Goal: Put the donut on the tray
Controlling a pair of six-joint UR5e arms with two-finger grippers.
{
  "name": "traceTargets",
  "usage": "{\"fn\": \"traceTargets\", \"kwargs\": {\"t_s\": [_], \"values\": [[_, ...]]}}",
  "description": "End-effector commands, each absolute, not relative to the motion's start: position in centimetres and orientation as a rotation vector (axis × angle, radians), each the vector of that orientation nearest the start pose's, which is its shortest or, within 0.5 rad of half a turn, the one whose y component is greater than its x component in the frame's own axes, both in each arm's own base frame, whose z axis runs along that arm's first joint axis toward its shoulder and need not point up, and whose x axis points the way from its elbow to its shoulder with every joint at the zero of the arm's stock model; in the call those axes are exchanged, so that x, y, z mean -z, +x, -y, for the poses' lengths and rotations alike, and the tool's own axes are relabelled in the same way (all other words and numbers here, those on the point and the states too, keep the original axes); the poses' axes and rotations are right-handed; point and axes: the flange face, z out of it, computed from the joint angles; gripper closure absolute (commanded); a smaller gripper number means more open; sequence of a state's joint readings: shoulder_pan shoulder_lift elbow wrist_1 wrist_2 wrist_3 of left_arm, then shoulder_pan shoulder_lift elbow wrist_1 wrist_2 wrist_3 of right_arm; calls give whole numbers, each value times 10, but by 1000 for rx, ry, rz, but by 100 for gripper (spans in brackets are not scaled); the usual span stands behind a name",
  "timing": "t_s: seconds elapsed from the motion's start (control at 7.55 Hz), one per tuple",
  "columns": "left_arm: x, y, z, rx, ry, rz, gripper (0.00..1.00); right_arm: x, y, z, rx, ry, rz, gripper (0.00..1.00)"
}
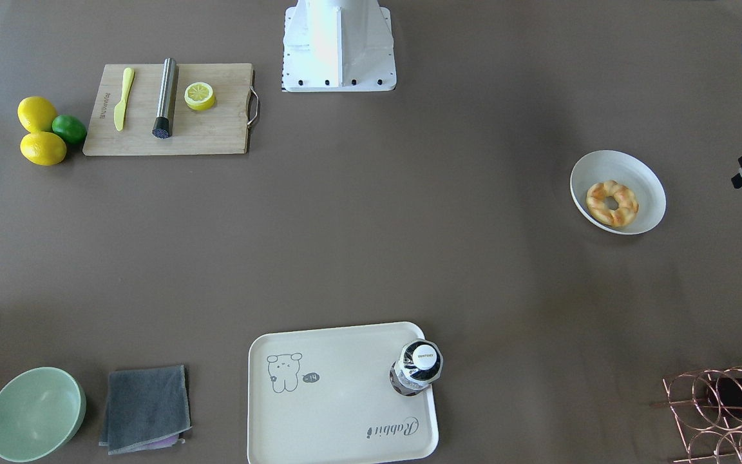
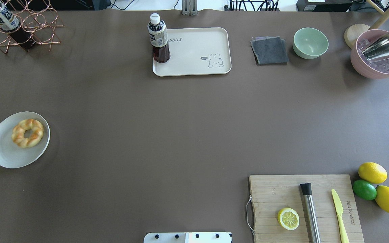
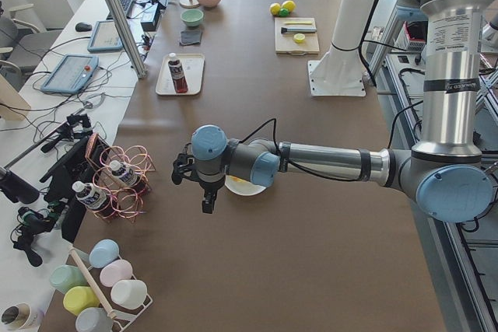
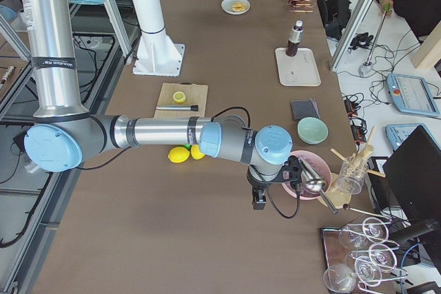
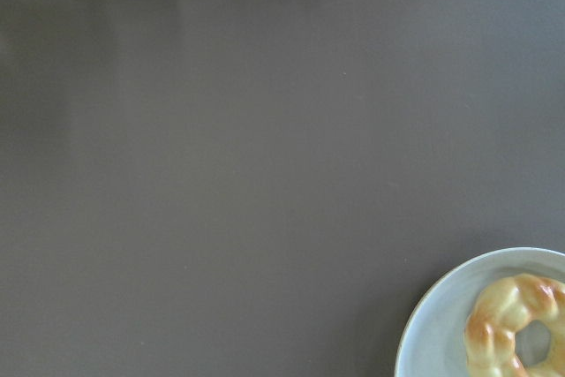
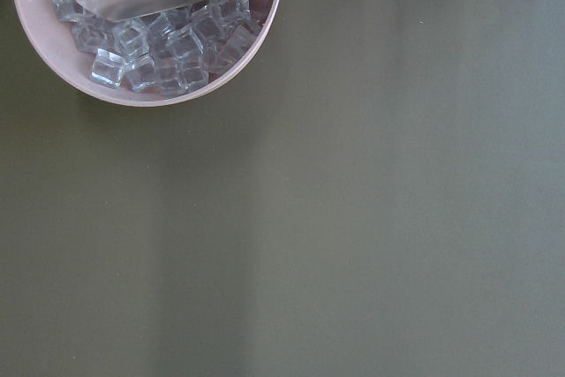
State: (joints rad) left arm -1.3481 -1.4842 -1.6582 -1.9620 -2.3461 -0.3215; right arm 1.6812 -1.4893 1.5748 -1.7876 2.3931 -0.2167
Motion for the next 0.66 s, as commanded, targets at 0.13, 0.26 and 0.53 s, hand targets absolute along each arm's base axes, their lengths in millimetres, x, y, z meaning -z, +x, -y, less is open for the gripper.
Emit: {"fn": "traceTargets", "kwargs": {"t_s": [0.13,0.26,0.53], "values": [[-671,107,443,-38,192,-901,2,-632,117,505,44,12,830,0],[-669,116,446,-44,191,-909,2,-633,117,505,42,10,832,0],[-665,132,449,-75,186,-915,2,-633,117,505,42,10,832,0]]}}
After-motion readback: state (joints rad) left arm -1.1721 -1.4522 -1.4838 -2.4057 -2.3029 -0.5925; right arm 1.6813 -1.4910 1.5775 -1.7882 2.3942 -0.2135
